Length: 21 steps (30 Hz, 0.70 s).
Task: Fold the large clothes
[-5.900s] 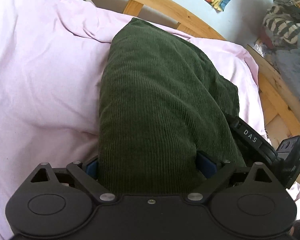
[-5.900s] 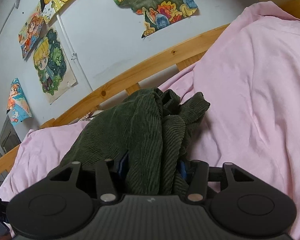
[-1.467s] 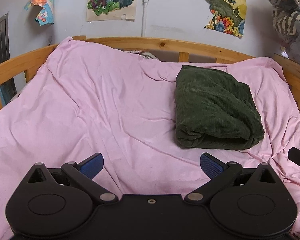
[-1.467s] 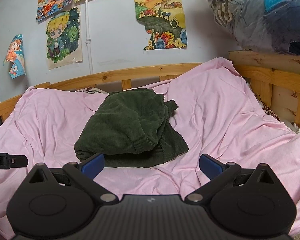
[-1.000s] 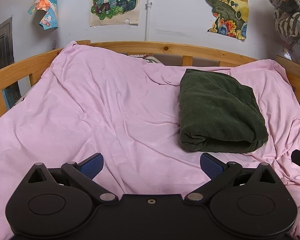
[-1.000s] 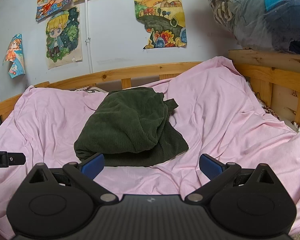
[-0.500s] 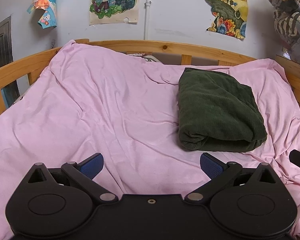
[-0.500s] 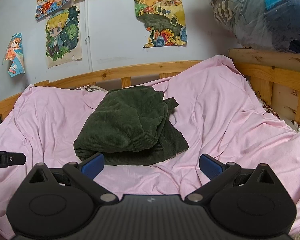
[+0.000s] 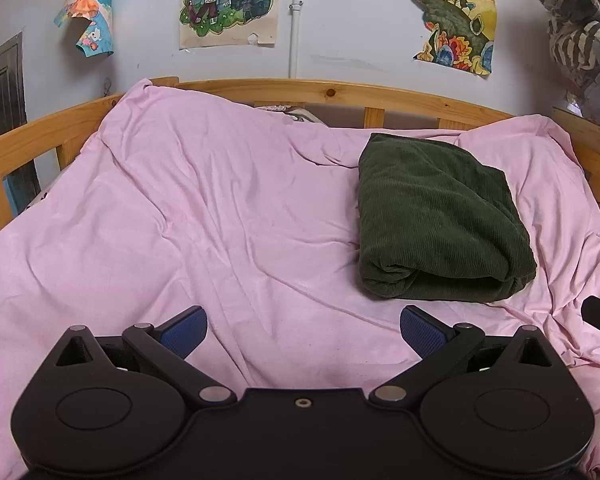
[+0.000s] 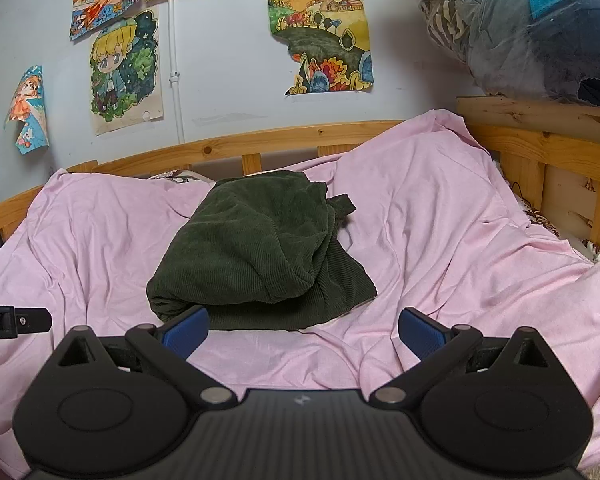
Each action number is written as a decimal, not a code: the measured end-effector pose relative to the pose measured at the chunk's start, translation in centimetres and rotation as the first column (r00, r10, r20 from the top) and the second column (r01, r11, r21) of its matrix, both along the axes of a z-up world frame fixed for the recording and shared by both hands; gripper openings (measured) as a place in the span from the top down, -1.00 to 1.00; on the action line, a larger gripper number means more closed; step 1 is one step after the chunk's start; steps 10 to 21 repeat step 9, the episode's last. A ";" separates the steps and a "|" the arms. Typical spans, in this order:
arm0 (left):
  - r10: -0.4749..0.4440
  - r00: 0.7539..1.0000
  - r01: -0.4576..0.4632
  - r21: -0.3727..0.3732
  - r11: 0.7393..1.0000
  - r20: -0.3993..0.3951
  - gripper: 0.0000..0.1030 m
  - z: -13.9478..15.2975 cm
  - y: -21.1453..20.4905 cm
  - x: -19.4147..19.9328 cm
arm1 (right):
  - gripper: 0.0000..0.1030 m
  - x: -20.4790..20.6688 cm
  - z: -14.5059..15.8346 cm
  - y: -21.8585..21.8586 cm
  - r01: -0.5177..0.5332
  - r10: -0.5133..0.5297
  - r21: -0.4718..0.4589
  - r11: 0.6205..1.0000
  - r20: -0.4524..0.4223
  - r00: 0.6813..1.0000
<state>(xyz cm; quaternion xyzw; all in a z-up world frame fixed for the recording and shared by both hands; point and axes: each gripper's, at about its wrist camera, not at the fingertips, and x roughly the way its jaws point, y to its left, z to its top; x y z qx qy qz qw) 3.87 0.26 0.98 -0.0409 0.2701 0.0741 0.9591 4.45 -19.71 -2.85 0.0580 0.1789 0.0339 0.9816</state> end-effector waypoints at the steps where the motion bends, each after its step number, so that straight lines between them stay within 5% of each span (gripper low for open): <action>1: -0.001 1.000 0.001 -0.001 1.000 -0.001 -0.99 0.0 0.0 0.0 | -0.99 -0.1 -0.1 0.0 0.000 0.000 0.000 1.000 0.000 1.000; 21: -0.005 1.000 0.005 -0.001 1.000 -0.006 -0.99 0.1 0.1 0.0 | -0.99 0.0 0.0 0.0 0.000 0.000 0.000 1.000 -0.001 1.000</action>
